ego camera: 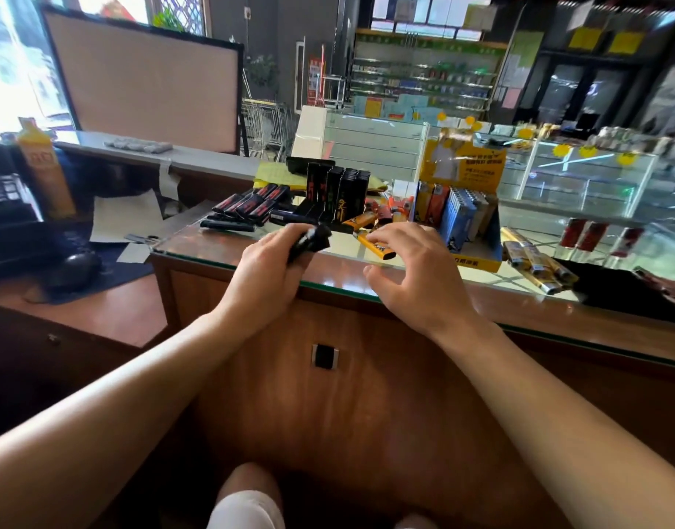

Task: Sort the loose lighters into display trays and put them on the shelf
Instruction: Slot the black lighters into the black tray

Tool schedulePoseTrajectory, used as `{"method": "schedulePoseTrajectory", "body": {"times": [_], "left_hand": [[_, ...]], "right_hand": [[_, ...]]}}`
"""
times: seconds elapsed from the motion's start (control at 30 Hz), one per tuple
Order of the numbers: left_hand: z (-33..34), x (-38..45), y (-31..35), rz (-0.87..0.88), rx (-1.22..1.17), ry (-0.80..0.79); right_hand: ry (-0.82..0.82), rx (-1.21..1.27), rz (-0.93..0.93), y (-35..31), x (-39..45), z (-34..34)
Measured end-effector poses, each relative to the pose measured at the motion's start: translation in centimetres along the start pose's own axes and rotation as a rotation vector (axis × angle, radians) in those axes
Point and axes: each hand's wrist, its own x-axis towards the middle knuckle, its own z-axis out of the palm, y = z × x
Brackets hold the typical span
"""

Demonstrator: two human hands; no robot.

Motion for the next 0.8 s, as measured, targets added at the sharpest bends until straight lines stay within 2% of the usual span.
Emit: {"method": "schedulePoseTrajectory", "body": {"times": [0.1,0.23,0.53,0.63,0.8], "left_hand": [[-0.6,1.1,1.4,-0.232,-0.326,-0.071],[-0.9,1.7,2.6,-0.317,-0.628,-0.119],[-0.3,2.3,2.2,-0.393,-0.822,-0.106],[-0.3,2.7,2.0,-0.464,-0.926,-0.073],[-0.4,3.2,1.2,-0.507,-0.949,-0.026]], "right_hand": [[0.027,0.160,0.032,-1.2,1.0,-0.2],[0.071,0.373,0.073,-2.8,2.4,0.0],[0.125,0.525,0.166,-3.1,4.6,1.5],[0.181,0.597,0.200,-3.0,4.9,1.7],[0.299,0.681,0.204,-2.8,5.7,1.6]]}}
